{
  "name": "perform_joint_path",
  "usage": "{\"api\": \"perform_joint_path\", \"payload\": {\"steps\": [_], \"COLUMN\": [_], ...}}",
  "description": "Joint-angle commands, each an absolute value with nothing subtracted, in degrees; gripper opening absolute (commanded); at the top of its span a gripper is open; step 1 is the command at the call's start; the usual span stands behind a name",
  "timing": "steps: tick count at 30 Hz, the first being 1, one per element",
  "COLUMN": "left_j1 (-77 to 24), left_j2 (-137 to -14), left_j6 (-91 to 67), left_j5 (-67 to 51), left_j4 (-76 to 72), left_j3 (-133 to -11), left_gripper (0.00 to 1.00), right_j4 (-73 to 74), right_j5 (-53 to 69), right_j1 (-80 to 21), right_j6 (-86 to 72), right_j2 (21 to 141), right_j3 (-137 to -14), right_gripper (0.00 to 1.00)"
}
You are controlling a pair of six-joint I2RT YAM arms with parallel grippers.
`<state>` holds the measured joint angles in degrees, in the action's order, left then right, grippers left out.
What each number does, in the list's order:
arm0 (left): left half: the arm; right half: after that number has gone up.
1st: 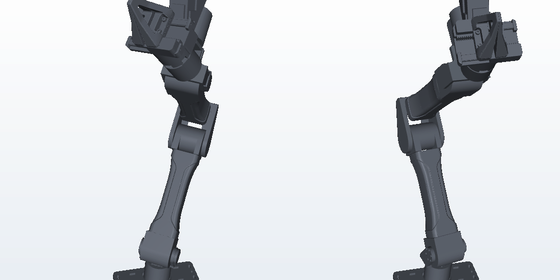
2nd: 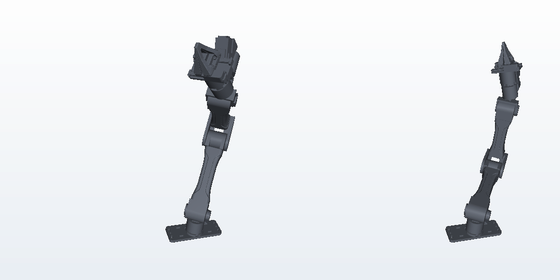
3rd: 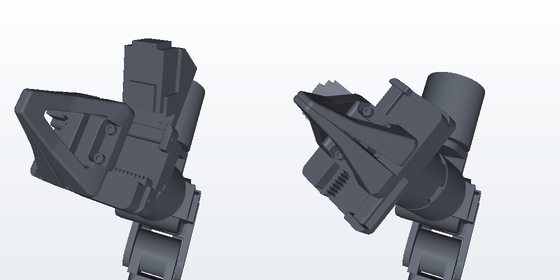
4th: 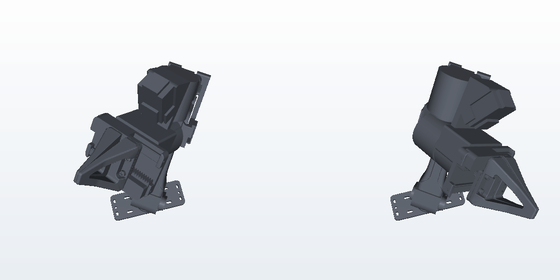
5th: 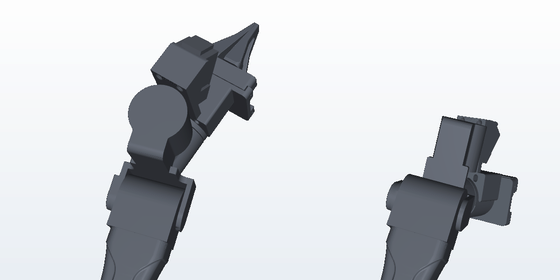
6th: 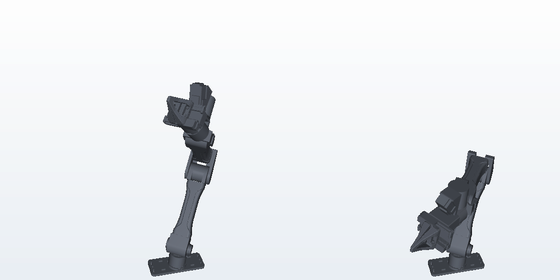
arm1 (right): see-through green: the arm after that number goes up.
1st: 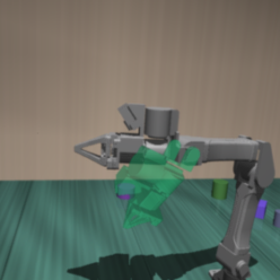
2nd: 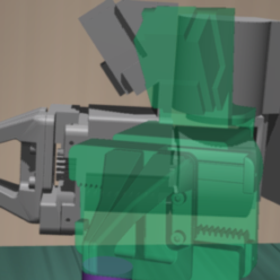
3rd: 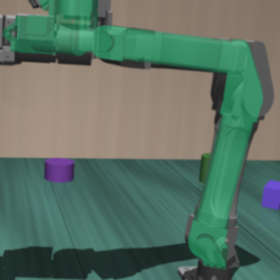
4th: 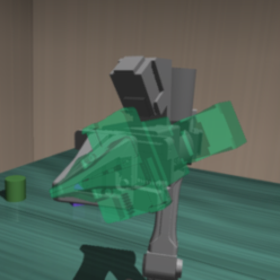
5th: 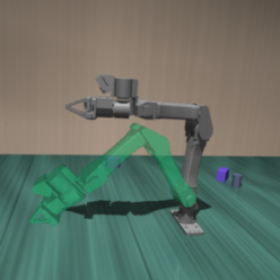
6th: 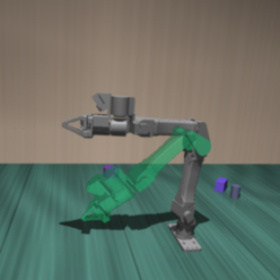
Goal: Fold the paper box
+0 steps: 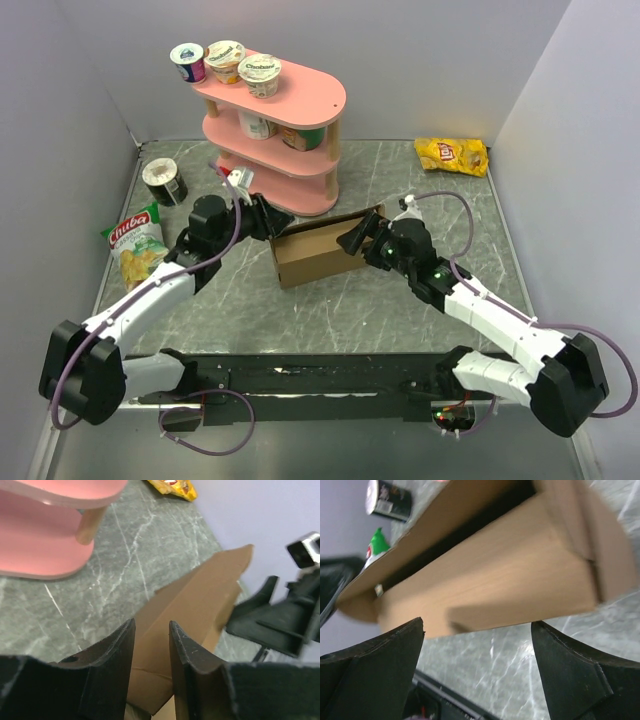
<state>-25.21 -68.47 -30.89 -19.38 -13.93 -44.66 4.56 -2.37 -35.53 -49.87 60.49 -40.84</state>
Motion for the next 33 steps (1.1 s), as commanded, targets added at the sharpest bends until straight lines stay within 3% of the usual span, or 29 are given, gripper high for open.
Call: {"api": "perform_joint_path", "payload": {"steps": [1, 19, 23, 29, 33], "left_j1": [-25.93, -25.85, -24.17, -21.01, -20.74], "left_j2": [-65.66, -63.19, -64.07, -70.84, -69.26], "left_j6": [-35.85, -35.51, -35.5, -36.13, -32.97], "left_j5": [-21.0, -9.94, -7.92, -13.53, -8.45], "left_j4": [-14.85, -9.05, -12.38, -13.1, -9.86], "left_j3": [-40.7, -42.8, -43.06, -49.65, -50.36], "left_gripper": [0.4, 0.5, 0.64, 0.73, 0.84], "right_j4": [-2.63, -5.8, -7.2, -11.42, -11.87], "right_j5": [-3.69, -0.79, 1.21, 4.13, 4.66], "right_j1": [-32.97, -31.29, -31.29, -31.38, -31.38], "right_j6": [-48.96, -42.1, -42.89, -46.49, -47.02], "right_j2": [62.14, 72.86, 76.37, 79.97, 81.3], "right_j3": [-39.9, -50.62, -51.68, -51.59, -52.64], "right_gripper": [0.91, 0.84, 0.85, 0.89, 0.89]}}
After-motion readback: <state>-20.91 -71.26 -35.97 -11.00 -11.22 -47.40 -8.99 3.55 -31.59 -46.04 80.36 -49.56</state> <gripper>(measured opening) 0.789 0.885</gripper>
